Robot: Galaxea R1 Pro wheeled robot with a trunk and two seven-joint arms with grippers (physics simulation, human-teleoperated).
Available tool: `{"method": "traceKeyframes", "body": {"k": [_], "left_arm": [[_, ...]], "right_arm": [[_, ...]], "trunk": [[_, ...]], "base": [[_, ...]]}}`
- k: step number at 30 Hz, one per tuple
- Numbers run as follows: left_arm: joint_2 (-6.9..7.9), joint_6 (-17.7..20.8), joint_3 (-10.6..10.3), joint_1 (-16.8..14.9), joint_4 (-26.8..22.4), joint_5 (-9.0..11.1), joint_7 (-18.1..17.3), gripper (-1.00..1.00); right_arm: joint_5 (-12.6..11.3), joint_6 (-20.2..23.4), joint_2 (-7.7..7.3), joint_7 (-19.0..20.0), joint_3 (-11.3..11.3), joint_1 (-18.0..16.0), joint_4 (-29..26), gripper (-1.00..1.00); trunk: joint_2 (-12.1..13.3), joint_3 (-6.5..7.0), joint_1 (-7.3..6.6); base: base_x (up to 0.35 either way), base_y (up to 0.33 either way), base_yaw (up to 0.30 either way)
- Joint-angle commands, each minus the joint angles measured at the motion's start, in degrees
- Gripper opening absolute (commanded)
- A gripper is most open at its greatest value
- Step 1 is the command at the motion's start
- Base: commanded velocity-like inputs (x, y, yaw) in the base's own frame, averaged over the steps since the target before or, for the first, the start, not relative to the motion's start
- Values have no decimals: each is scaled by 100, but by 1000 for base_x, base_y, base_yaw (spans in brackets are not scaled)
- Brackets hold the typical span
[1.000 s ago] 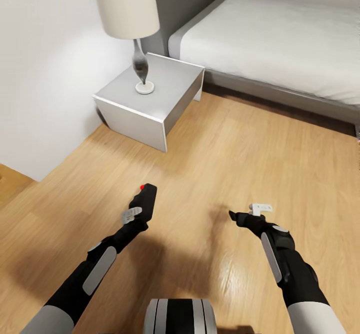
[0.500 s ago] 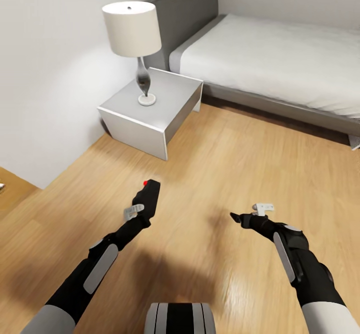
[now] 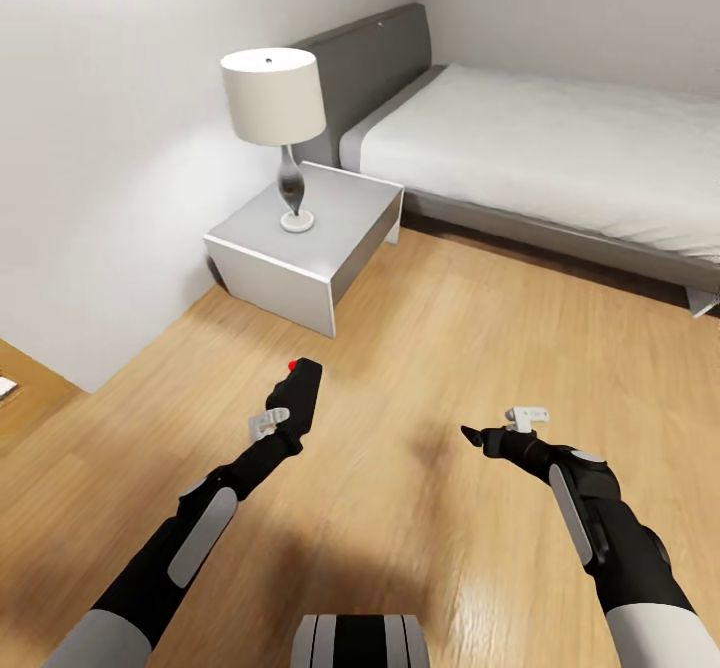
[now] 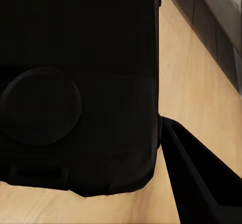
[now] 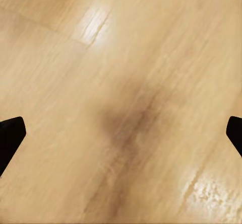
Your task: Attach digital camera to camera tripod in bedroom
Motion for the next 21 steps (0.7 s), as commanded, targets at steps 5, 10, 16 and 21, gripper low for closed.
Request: {"method": "traceKeyframes", "body": {"k": [5,10,16,21], "left_arm": [[1,31,9,-2,-15,44,0,-100],[0,28,18,-2,-15,41,7,-100],[0,1,24,-2,-10,63,9,-100],[1,-31,24,-2,-10,65,10,-100]], "right_arm": [[-44,59,0,7,-8,-2,-7,100],[-49,64,0,14,-8,-2,-10,100],[-50,69,0,16,-8,-2,-11,100],[-51,68,0,15,-9,-2,-11,100]], "trunk": [[5,108,-14],[12,218,-26],[20,351,-42],[27,462,-55]], "base": [[0,0,0],[0,0,0],[0,0,0],[0,0,0]]}}
